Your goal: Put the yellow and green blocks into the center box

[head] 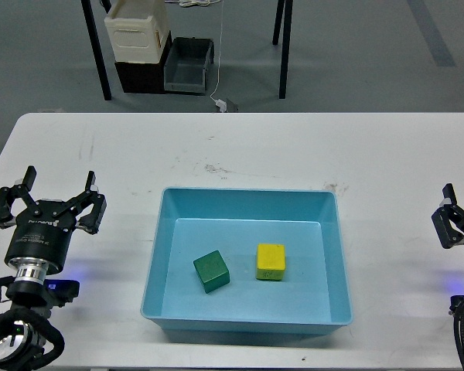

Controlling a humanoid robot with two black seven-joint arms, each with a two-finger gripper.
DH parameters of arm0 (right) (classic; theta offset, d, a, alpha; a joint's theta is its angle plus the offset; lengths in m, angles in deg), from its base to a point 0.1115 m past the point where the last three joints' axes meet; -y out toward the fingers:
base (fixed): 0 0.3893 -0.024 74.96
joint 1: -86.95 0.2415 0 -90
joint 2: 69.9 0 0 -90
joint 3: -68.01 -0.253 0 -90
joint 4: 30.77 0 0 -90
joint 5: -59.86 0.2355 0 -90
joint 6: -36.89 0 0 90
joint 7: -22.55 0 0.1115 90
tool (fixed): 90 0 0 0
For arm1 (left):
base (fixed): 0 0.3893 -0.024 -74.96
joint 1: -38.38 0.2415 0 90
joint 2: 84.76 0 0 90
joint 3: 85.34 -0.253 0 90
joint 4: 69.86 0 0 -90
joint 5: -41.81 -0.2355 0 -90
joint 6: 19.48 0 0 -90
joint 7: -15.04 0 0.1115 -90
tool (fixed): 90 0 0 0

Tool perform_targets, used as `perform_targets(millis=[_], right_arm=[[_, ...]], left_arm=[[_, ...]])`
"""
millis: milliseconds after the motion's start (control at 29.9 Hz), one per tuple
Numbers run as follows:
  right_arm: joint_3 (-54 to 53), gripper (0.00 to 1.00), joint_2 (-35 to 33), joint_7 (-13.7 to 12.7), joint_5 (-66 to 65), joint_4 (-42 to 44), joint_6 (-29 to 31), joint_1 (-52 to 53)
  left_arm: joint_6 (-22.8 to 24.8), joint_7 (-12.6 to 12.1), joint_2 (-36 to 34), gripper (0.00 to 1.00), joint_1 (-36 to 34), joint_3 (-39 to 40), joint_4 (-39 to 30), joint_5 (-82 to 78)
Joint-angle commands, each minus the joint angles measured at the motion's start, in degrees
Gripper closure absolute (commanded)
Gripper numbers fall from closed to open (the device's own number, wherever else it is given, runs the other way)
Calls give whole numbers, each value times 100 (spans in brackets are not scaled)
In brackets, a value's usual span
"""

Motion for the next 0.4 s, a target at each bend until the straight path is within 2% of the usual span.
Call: perform_targets(millis=[0,368], right_arm=[[32,0,-2,47,-17,6,12,7],[32,0,-2,74,-43,15,3,-2]], left_arm=[[6,7,123,0,0,6,122,1],[6,16,255,0,0,76,157,1]])
